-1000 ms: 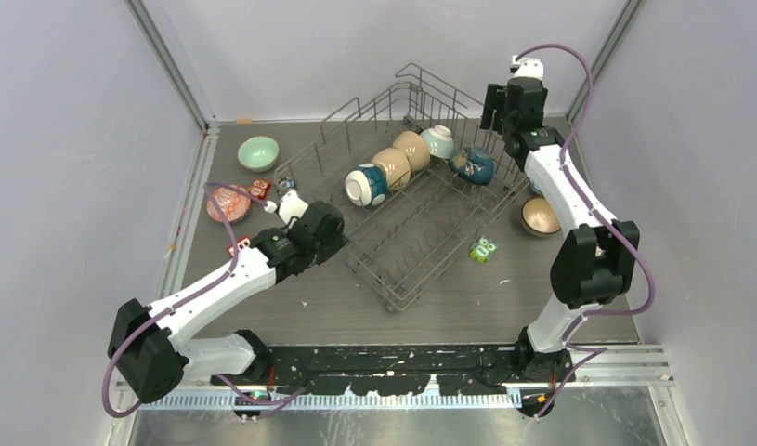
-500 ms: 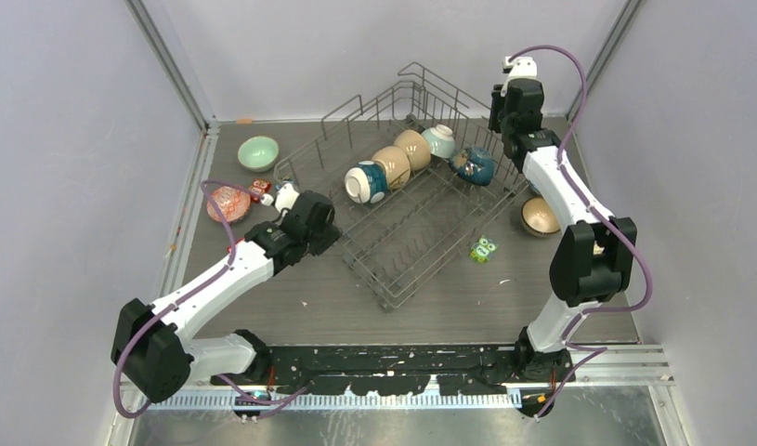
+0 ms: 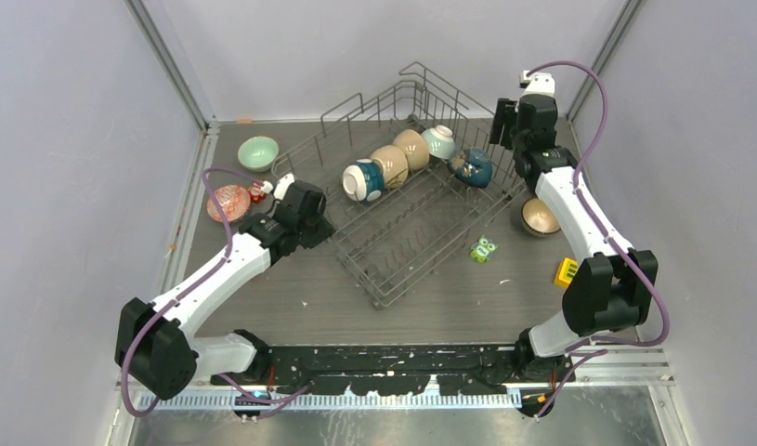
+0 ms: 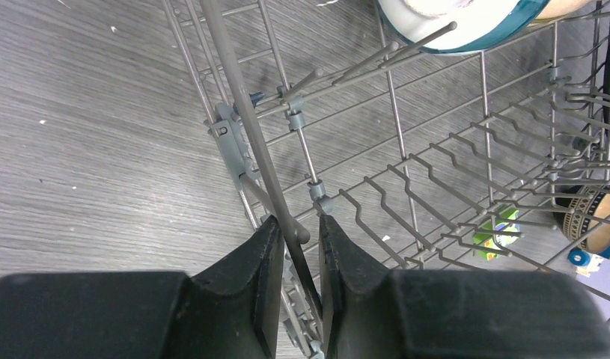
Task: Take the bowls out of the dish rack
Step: Adjust the dish rack at the center of the board.
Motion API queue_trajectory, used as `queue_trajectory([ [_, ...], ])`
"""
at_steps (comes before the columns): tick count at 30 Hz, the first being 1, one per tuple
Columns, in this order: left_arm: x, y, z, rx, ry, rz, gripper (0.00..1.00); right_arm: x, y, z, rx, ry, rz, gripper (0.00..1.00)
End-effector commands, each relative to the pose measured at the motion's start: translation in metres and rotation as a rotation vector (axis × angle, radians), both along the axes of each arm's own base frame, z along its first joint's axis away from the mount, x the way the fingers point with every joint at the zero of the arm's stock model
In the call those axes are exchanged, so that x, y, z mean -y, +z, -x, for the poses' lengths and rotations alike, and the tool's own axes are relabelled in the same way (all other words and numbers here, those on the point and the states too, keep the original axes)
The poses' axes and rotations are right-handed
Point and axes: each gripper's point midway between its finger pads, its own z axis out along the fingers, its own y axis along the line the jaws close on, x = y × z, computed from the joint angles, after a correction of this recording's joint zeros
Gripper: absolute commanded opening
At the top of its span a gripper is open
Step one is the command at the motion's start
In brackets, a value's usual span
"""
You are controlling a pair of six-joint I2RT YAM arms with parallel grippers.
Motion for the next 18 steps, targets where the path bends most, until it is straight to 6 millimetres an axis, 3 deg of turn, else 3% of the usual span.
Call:
queue_trajectory([
  [1,-0.014,0.016,-0.003,0.043,-0.06,-0.085,0.0,0.0,0.008,0.008,0.0,0.01,0.008,0.73],
  [6,-0.019,0.013,0.002,0.034,-0.071,-0.104,0.0,-0.002,-0.006,0.003,-0.043,0.007,0.023,0.7],
  [10,-0.024,0.014,0.004,0.031,-0.09,-0.124,0.0,0.006,-0.025,0.008,-0.089,-0.037,0.042,0.51],
  [12,-0.023,0.016,0.004,0.031,-0.116,-0.116,0.0,0.012,-0.032,0.014,-0.099,-0.081,0.052,0.48],
  [14,-0.022,0.018,0.006,0.029,-0.146,-0.116,0.0,0.017,-0.036,0.019,-0.111,-0.106,0.06,0.57],
  [18,-0.026,0.02,0.009,0.017,-0.188,-0.145,0.0,0.02,-0.026,0.027,-0.094,-0.125,0.054,0.69],
])
